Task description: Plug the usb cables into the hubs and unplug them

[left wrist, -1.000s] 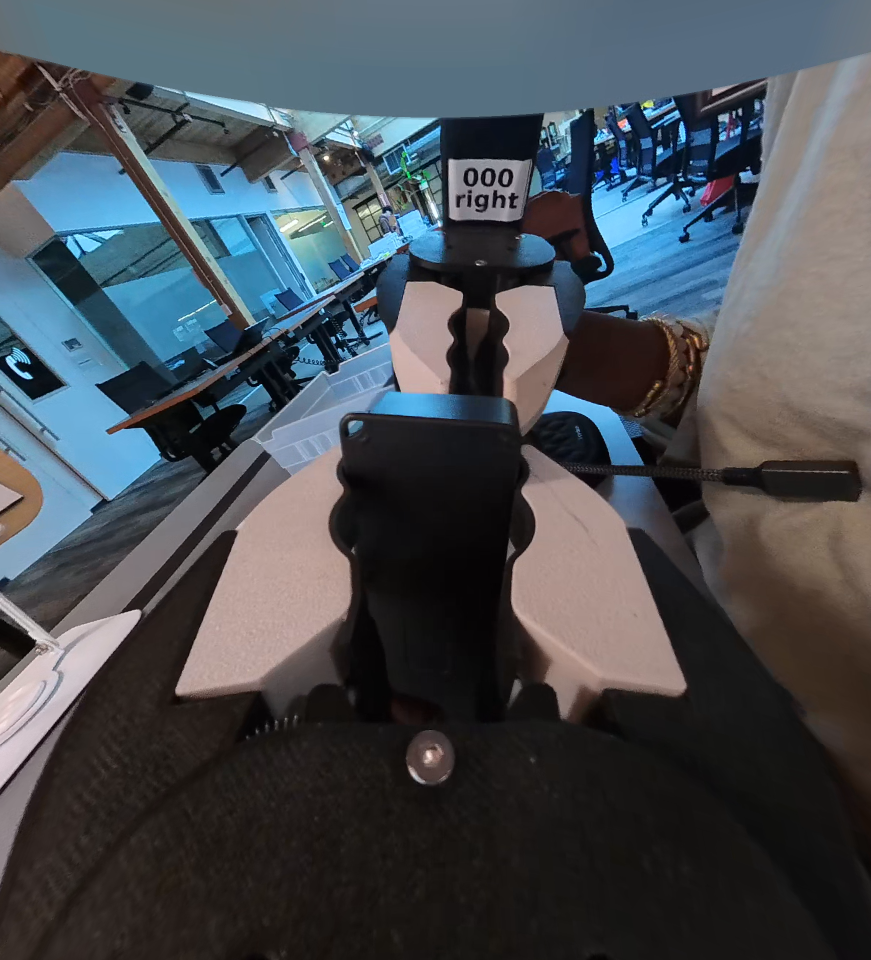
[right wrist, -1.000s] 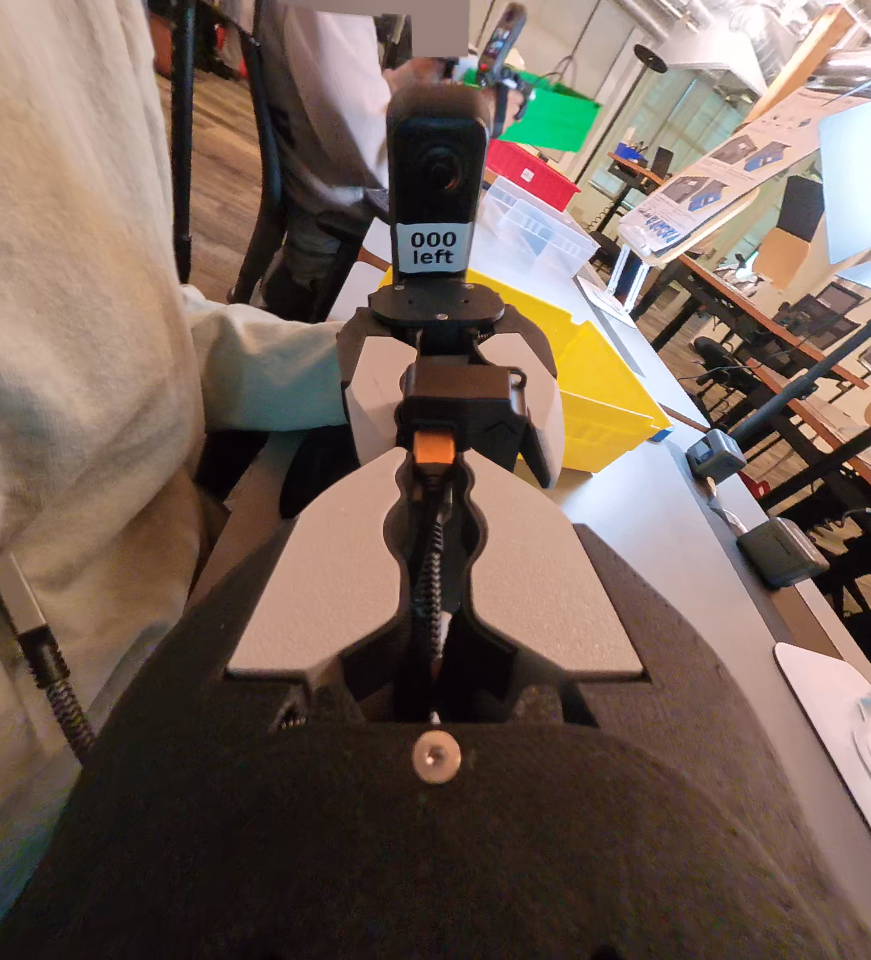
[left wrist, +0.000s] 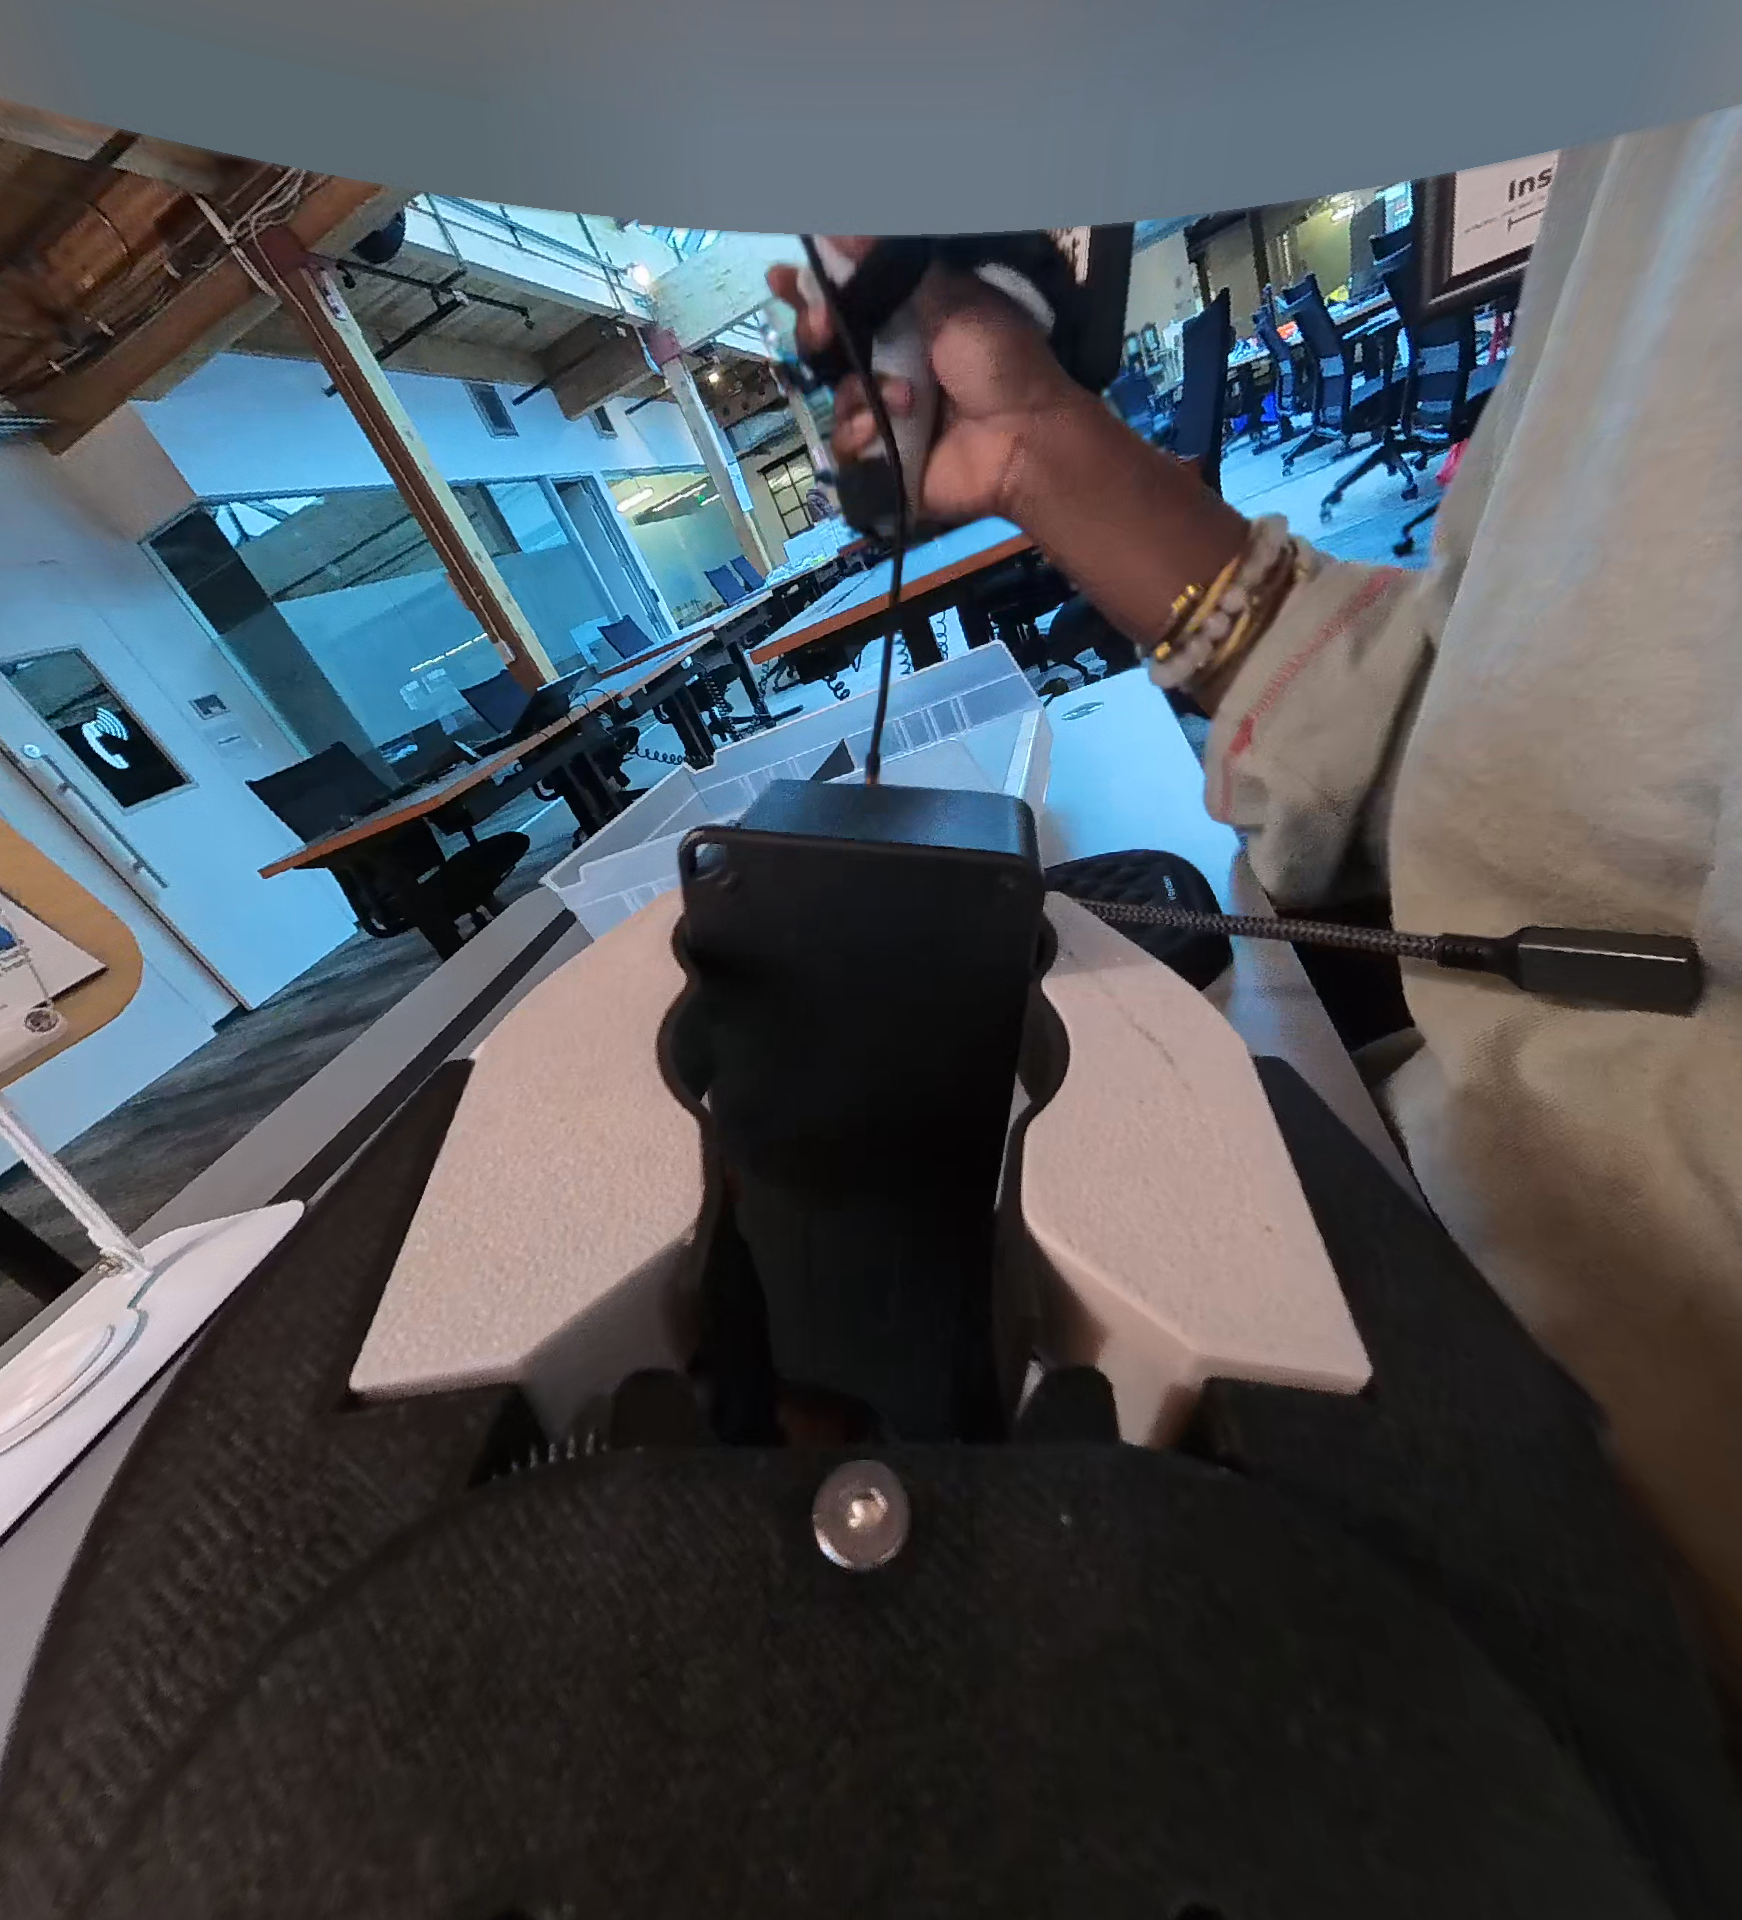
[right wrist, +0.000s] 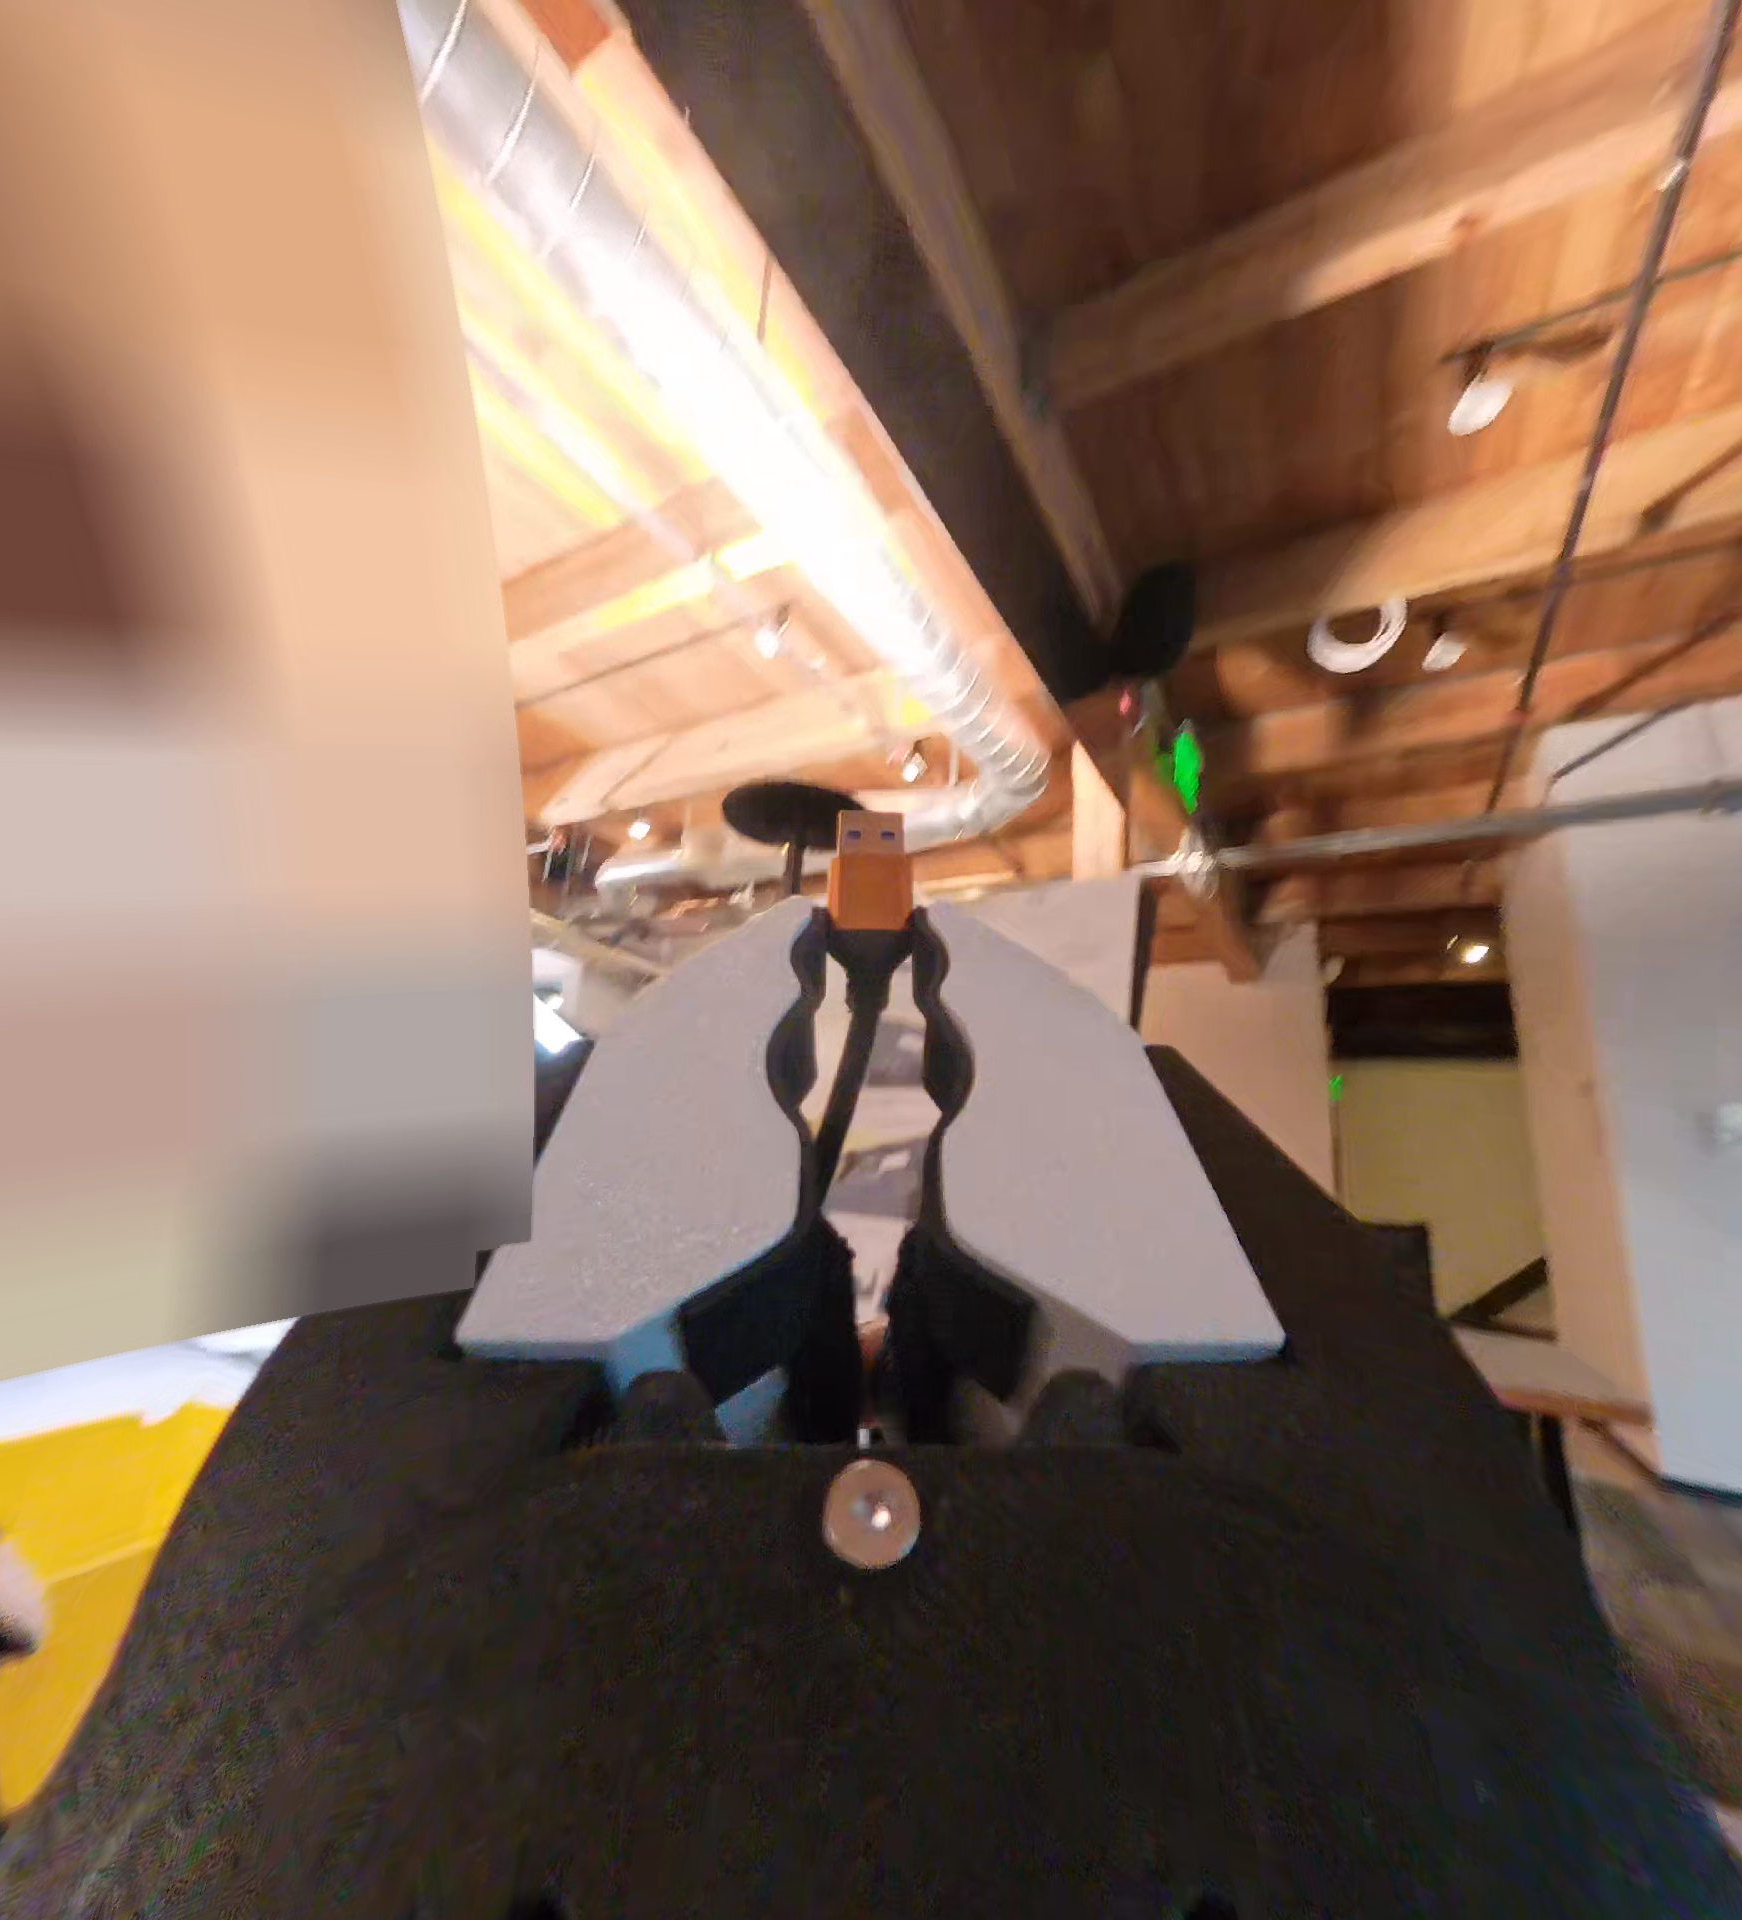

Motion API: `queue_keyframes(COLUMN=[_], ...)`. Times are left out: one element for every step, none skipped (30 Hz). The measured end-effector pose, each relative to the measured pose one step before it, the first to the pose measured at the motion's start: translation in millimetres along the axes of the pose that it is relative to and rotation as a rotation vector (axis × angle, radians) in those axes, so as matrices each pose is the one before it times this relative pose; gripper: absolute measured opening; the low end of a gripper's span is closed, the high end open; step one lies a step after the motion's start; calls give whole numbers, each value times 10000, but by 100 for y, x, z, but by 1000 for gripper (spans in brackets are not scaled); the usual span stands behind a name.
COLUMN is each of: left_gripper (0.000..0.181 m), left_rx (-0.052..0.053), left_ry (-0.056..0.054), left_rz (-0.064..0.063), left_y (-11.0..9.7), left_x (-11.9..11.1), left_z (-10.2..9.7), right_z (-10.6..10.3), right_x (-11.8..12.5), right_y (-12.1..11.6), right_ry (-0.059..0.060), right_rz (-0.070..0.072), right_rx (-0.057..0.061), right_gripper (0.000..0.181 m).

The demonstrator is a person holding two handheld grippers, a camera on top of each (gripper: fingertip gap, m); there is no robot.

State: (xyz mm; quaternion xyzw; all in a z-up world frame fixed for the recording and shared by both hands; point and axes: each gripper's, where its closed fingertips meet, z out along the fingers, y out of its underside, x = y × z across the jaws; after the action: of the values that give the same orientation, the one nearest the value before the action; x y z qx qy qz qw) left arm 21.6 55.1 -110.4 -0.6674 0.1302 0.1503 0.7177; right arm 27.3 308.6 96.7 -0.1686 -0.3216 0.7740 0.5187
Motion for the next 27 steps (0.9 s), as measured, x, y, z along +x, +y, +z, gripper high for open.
queue_keyframes(left_gripper=[58,57,57,57,57,57,57,57,57,57,59,59,59,58,58,58,58,58,58,58,58,59,58,59,59,58,59], left_rx=[-3,5,-3,-13,-12,2,21,32,30,19,18,23,18,-1,-19,-26,-16,0,16,24,16,4,3,10,16,16,11], left_ry=[15,8,5,2,2,-6,-13,-15,-4,-7,-2,-4,-1,-2,3,-3,-4,-5,2,11,8,11,11,8,-5,-12,-13], left_rz=[15,11,16,23,14,-4,-21,-31,-26,-13,-11,-13,-11,1,8,11,5,-7,-22,-22,-17,-7,3,-3,-13,-16,-14], left_y=[-2,-3,-3,10,-3,1,-9,-11,-13,-10,-3,-5,-9,3,2,14,9,-4,-10,-1,-12,-4,8,-12,-9,-7,1], left_x=[40,38,48,38,17,-14,-49,-51,-31,-15,-18,-7,2,-2,11,-8,-2,-14,-31,-11,-17,-1,18,13,-25,-42,-23], left_z=[97,92,67,49,22,2,-15,-17,-8,-17,2,5,22,29,28,23,9,21,23,37,43,44,41,27,22,2,-3], right_z=[171,261,255,193,111,32,-58,-135,-206,-257,-286,-343,-386,-408,-406,-406,-388,-326,-269,-229,-186,-132,-66,-37,-48,-95,-147], right_x=[674,550,527,446,222,52,62,118,121,27,-90,-82,2,-54,-234,-324,-291,-236,-232,-289,-355,-257,-104,31,250,373,322], right_y=[-1336,-1035,-728,-636,-681,-600,-320,-3,258,436,679,1026,1361,1569,1615,1500,1321,1111,972,812,561,334,218,298,546,855,1090], right_ry=[132,78,91,92,13,-51,-21,12,-10,-98,-200,-215,-154,-179,-274,-289,-229,-181,-166,-217,-255,-179,-83,6,141,251,266], right_rz=[-211,-238,-206,-137,-120,-166,-232,-285,-282,-260,-303,-360,-309,-195,-72,73,183,231,217,152,103,116,169,246,314,289,150], right_rx=[338,216,70,56,145,154,39,-106,-185,-186,-202,-294,-398,-433,-401,-320,-216,-133,-107,-97,-34,43,76,-21,-276,-563,-788], right_gripper=[15,15,15,15,15,15,15,15,15,15,15,15,15,15,15,15,15,15,15,15,15,15,15,15,15,15,15])
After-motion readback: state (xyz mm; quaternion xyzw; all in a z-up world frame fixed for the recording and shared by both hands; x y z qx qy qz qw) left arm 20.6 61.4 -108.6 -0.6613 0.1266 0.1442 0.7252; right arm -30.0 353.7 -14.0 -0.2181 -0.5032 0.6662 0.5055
